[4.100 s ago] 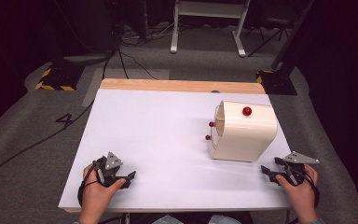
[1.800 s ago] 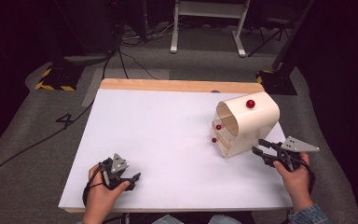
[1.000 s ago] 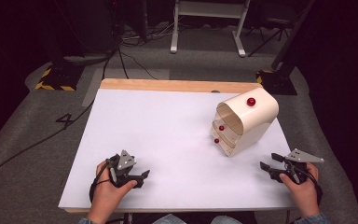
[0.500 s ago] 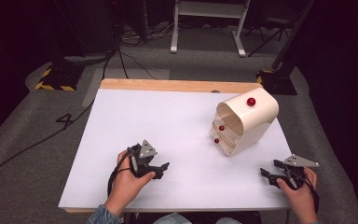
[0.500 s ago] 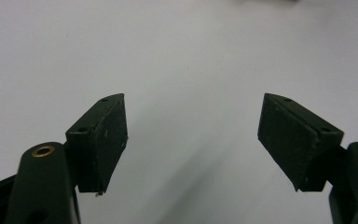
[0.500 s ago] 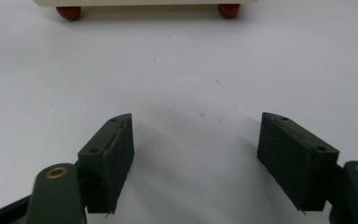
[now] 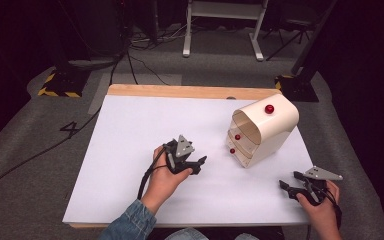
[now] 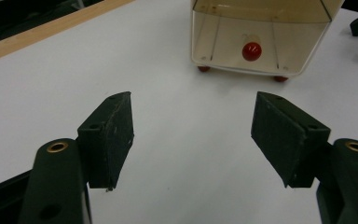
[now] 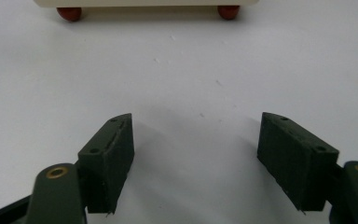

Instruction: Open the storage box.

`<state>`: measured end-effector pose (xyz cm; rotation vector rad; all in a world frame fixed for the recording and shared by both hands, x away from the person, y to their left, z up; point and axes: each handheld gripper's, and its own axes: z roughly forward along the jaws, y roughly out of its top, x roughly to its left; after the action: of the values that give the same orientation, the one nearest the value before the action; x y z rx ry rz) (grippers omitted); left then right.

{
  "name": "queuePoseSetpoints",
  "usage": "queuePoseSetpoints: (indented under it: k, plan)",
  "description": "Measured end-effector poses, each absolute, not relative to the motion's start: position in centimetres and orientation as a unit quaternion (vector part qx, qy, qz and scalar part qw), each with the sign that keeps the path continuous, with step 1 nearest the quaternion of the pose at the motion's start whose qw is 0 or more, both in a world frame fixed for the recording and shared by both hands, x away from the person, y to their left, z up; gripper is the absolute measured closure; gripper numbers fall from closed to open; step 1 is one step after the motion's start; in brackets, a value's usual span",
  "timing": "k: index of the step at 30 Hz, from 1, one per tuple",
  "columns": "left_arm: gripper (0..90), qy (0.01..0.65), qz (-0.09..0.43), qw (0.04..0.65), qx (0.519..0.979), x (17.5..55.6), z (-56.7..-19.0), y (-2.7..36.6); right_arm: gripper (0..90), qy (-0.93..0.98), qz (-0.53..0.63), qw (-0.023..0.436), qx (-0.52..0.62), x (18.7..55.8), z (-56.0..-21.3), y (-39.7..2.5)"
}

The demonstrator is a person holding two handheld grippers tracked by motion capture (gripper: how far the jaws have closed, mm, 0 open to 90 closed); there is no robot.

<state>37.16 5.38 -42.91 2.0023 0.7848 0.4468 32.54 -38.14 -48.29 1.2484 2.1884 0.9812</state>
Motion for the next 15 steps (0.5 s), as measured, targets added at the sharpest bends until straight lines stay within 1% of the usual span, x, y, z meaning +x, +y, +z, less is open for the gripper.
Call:
queuePoseSetpoints:
  k: [2, 5, 7, 9, 11, 13, 15]
  plan:
    - [30.9, 0.32, 0.175, 0.471, 0.803, 37.7, -43.3, 4.6, 27.3, 0.79, 0.354, 0.218, 0.451, 32.5, -48.3, -38.1]
    - [31.9, 0.309, 0.18, 0.488, 0.796, 38.2, -43.9, 3.9, 27.3, 0.79, 0.354, 0.218, 0.451, 32.5, -48.3, -38.1]
    - [36.3, 0.287, 0.181, 0.5, 0.797, 38.7, -44.5, 3.0, 27.3, 0.79, 0.354, 0.217, 0.451, 32.6, -48.3, -38.1]
    - [39.1, 0.282, 0.172, 0.505, 0.797, 39.0, -44.8, 2.3, 27.3, 0.79, 0.353, 0.217, 0.451, 32.6, -48.3, -38.1]
    - [39.7, 0.281, 0.16, 0.509, 0.798, 39.3, -45.0, 1.5, 27.3, 0.79, 0.353, 0.217, 0.451, 32.6, -48.3, -38.1]
    - [42.2, 0.274, 0.153, 0.511, 0.8, 39.4, -45.2, 0.8, 27.3, 0.79, 0.353, 0.216, 0.451, 32.6, -48.3, -38.1]
    - [42.8, 0.272, 0.151, 0.511, 0.801, 39.5, -45.4, 0.4, 27.3, 0.79, 0.353, 0.216, 0.451, 32.6, -48.3, -38.1]
